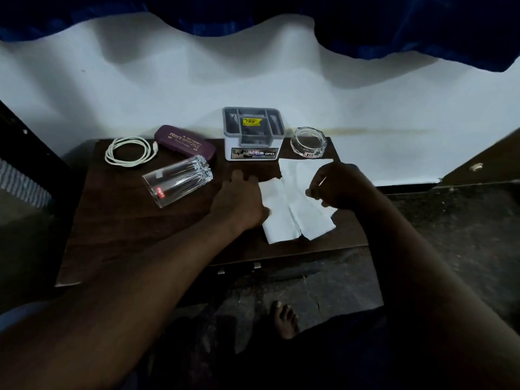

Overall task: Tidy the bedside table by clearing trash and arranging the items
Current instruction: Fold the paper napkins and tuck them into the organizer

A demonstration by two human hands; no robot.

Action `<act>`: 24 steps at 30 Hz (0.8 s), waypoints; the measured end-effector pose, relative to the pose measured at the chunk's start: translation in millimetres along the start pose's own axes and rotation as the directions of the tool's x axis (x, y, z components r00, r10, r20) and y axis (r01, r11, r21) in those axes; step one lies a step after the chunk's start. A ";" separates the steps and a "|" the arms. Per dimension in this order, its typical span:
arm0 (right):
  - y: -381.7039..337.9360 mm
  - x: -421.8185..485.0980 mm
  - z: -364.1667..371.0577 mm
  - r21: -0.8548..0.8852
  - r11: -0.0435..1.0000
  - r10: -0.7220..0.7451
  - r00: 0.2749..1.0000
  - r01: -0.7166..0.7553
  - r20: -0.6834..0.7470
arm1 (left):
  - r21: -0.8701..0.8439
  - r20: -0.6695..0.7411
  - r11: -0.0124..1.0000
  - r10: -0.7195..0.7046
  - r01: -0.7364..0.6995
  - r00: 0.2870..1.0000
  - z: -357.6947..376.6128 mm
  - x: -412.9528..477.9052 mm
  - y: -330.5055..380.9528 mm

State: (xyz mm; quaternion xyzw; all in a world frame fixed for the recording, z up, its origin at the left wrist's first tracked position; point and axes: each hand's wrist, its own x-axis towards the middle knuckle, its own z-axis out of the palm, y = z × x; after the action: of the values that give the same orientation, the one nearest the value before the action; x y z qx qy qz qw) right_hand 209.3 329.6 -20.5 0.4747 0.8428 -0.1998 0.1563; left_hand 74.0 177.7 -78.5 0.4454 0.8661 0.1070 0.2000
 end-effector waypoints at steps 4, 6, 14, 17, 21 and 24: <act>11.3 -3.8 6.4 -0.010 1.000 0.002 0.998 -0.002 0.062 | -0.019 0.039 0.999 -0.034 0.035 0.999 4.5 6.9 2.6; 11.3 -4.2 11.9 -0.006 1.000 -0.024 0.997 0.024 0.079 | -0.034 0.043 0.999 -0.029 0.030 0.999 5.0 10.3 4.6; -4.5 4.2 26.3 -0.025 0.996 -0.083 0.991 0.086 0.107 | -0.117 -0.009 0.992 0.042 -0.042 0.999 5.7 22.1 4.2; -7.9 9.5 27.3 0.049 0.994 -0.098 0.991 0.094 0.093 | -0.155 -0.079 0.983 0.082 -0.094 0.993 4.3 27.0 -0.5; -10.8 16.4 25.8 0.155 0.978 -0.148 0.987 0.138 0.059 | -0.450 0.005 0.892 0.059 -0.051 0.998 -0.4 31.6 -5.0; -14.1 20.3 25.7 0.269 0.946 -0.182 0.983 0.180 -0.019 | -0.653 0.103 0.756 0.049 0.030 0.994 -2.9 31.1 -7.1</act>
State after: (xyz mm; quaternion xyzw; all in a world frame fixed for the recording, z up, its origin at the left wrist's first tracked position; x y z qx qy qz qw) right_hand 188.8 325.4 -49.4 0.4118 0.8473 -0.3273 0.0737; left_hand 51.3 198.9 -86.4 0.3572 0.7593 0.3781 0.3911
